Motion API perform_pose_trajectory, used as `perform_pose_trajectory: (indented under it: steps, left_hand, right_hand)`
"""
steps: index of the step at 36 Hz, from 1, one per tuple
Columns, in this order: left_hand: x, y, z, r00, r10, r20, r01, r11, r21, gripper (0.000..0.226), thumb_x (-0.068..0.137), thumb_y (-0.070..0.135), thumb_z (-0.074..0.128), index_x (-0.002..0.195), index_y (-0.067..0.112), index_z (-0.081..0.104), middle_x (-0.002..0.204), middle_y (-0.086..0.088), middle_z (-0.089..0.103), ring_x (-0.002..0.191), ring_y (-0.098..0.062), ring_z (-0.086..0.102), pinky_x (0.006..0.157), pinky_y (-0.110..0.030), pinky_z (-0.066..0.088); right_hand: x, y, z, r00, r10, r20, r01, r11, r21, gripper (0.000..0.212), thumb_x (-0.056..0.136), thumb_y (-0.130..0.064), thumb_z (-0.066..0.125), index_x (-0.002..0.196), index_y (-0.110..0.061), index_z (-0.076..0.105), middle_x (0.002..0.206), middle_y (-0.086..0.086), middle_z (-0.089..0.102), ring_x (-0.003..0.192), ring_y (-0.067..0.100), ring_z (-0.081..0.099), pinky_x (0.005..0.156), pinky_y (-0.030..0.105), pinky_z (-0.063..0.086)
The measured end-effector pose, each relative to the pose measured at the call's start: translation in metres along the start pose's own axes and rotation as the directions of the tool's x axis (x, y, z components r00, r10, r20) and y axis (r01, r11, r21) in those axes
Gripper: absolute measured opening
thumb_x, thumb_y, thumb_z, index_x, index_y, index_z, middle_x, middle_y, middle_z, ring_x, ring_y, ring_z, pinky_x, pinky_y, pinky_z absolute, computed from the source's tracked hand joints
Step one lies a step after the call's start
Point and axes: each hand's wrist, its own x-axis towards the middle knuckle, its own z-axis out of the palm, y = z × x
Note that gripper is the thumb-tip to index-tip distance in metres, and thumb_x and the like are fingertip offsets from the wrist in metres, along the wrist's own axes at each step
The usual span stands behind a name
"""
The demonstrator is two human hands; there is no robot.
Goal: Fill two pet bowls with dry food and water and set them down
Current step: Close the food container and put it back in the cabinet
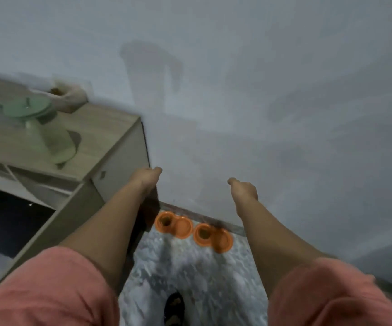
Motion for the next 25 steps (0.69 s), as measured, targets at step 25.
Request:
perform_pose_trajectory:
  steps: [25]
  left_hand:
    - [-0.146, -0.198, -0.359, 0.841, -0.228, -0.490, 0.001, 0.907, -0.421, 0.045, 0.095, 0.035, 0.054, 0.133, 0.012, 0.053, 0.128, -0.010, 0.055, 0.116, -0.031, 0.054, 0.087, -0.041, 0.049]
  right_hand:
    - [-0.266, -0.047, 0.229, 0.883, -0.289, 0.370, 0.345, 0.934, -0.092, 0.042, 0.093, -0.035, 0.052, 0.115, 0.000, 0.057, 0.124, 0.018, 0.058, 0.112, 0.035, 0.055, 0.089, 0.035, 0.047]
